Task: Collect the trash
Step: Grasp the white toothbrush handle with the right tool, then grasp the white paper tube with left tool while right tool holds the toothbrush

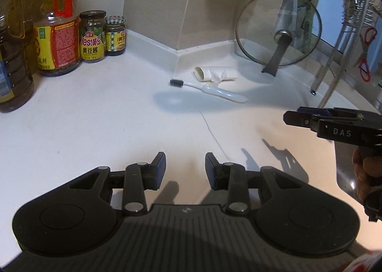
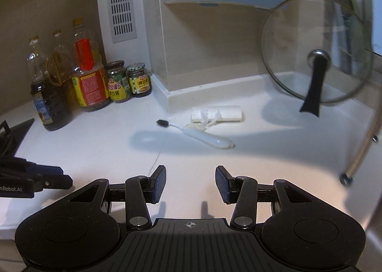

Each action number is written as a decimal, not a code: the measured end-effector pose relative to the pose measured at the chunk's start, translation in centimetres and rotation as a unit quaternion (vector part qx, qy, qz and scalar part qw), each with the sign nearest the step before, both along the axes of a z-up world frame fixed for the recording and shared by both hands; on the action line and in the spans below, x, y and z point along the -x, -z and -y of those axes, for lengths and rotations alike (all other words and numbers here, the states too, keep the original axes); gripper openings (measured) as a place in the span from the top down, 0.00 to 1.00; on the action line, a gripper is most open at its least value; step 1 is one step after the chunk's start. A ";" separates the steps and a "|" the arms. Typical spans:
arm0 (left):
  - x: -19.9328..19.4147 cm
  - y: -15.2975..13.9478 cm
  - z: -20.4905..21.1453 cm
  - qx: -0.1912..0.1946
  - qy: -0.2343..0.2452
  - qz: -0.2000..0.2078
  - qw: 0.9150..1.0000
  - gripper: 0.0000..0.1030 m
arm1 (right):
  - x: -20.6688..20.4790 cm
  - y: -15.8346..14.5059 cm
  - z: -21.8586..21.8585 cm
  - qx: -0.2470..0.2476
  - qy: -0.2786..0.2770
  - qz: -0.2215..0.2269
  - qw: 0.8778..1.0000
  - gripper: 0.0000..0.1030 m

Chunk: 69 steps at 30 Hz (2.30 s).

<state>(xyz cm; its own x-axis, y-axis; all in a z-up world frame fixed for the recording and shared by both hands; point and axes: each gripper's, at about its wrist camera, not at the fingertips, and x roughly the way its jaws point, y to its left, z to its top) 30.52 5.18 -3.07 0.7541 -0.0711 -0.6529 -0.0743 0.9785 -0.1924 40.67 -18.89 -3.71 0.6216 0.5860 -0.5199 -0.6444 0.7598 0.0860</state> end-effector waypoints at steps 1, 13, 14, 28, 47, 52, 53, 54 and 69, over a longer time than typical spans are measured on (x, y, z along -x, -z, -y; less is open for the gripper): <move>-0.8 0.0 0.1 -0.002 -0.003 0.000 1.000 0.69 | -1.3 0.2 -0.3 0.005 -0.011 0.001 1.000 0.55; -8.9 -0.1 0.5 -0.015 -0.043 -0.012 0.999 0.67 | -13.4 3.0 -4.5 0.061 -0.137 0.001 0.989 0.55; -9.3 -0.1 0.4 -0.015 -0.045 -0.012 0.999 0.67 | -13.9 3.3 -4.9 0.068 -0.148 -0.001 0.987 0.55; -10.0 0.4 -1.0 -0.003 -0.091 -0.019 0.996 0.67 | -17.4 5.1 -9.1 0.115 -0.233 -0.024 0.965 0.72; -13.0 0.2 0.9 -0.036 -0.008 -0.009 0.999 0.67 | -10.8 3.0 -2.4 0.042 -0.163 -0.024 0.986 0.80; -16.3 0.3 3.1 -0.089 0.067 0.002 0.994 0.67 | -10.7 1.7 1.5 0.017 -0.078 -0.021 0.997 0.80; -17.1 0.4 3.4 -0.098 0.082 0.004 0.992 0.67 | -10.9 1.6 2.2 0.013 -0.062 -0.023 0.998 0.80; -17.9 0.5 3.8 -0.108 0.097 0.006 0.989 0.67 | -11.1 1.5 2.9 0.009 -0.048 -0.025 0.999 0.80; -29.3 3.9 9.4 -0.267 0.260 0.000 0.928 0.54 | -14.1 2.7 7.6 -0.030 0.040 -0.057 0.997 0.80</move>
